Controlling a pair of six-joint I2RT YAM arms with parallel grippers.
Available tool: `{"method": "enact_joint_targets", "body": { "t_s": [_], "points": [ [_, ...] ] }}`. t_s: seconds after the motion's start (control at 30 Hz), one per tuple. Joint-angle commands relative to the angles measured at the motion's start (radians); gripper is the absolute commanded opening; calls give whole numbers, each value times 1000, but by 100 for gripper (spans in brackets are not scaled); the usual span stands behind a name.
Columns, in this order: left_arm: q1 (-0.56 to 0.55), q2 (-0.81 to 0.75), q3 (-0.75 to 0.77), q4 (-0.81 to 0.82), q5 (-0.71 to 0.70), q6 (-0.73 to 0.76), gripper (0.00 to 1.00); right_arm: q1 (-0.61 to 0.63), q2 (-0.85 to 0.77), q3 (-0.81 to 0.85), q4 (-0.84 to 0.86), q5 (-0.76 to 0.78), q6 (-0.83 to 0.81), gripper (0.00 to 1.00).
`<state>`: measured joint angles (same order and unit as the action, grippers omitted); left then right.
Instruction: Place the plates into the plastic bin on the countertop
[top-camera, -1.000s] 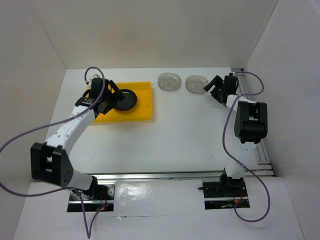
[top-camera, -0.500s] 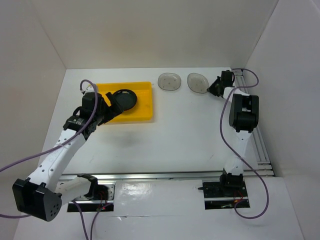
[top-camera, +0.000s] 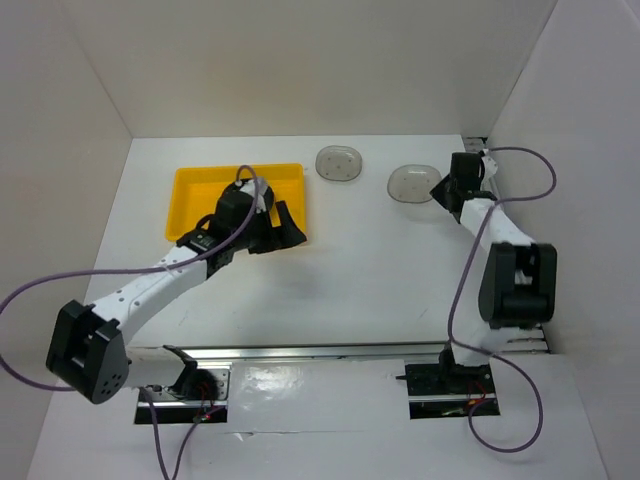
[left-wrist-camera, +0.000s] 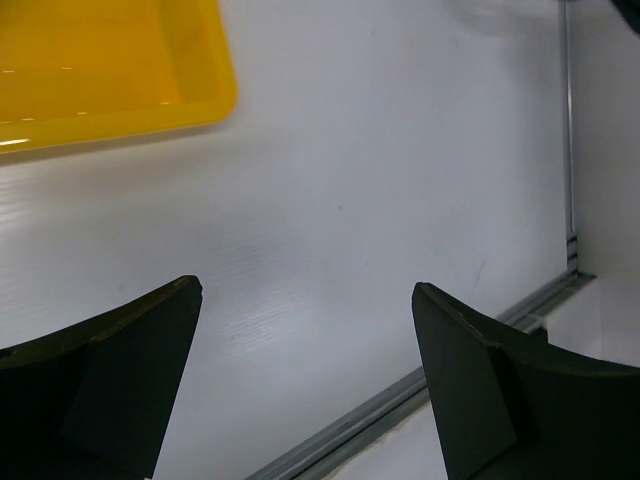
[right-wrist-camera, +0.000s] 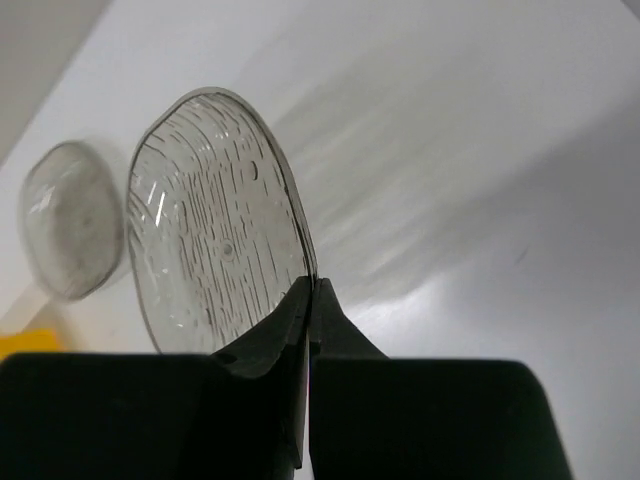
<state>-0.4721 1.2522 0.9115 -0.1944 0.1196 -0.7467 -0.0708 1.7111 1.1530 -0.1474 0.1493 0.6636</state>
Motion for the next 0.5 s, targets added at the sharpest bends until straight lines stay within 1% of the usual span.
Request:
{"method": "enact_joint_targets", "body": {
  "t_s": [0.0,0.03,0.07,0.1,0.13,0.17,0.2,0.23,0.27,0.3,0.33,0.4,0.47],
  "points": [
    [-39,90,76,186,109,-2,100,91,-217,-111,-37,90,-21,0],
    [-39,116,92,209,124,-12,100,113,-255,-143,-47,90,-36,0],
    [-39,142,110,232,133,-31,100,143,-336,-179,-47,90,-36,0],
    [-51,188,131,259,176,-31,100,143,-379,-265,-6,19,-60,0],
    [-51,213,144,285,198,-31,100,153,-419,-306,9,-28,-80,0],
    [-51,236,153,343,225,-58,100,175,-497,-337,9,-46,-81,0],
    [-51,259,167,372,250,-68,100,187,-531,-384,18,-88,-99,0],
    [-51,297,176,398,296,-80,100,203,-562,-398,9,-88,-114,0],
    [-51,314,176,432,313,-107,100,233,-621,-413,9,-88,-114,0],
    [-51,334,176,504,330,-126,100,233,-651,-432,9,-112,-130,0],
    [-51,355,190,533,380,-144,100,244,-680,-470,35,-134,-139,0],
    [-60,420,213,550,391,-171,100,244,-758,-509,72,-197,-153,0],
    [-82,446,222,561,371,-171,100,253,-783,-519,60,-218,-163,0]
  ]
}}
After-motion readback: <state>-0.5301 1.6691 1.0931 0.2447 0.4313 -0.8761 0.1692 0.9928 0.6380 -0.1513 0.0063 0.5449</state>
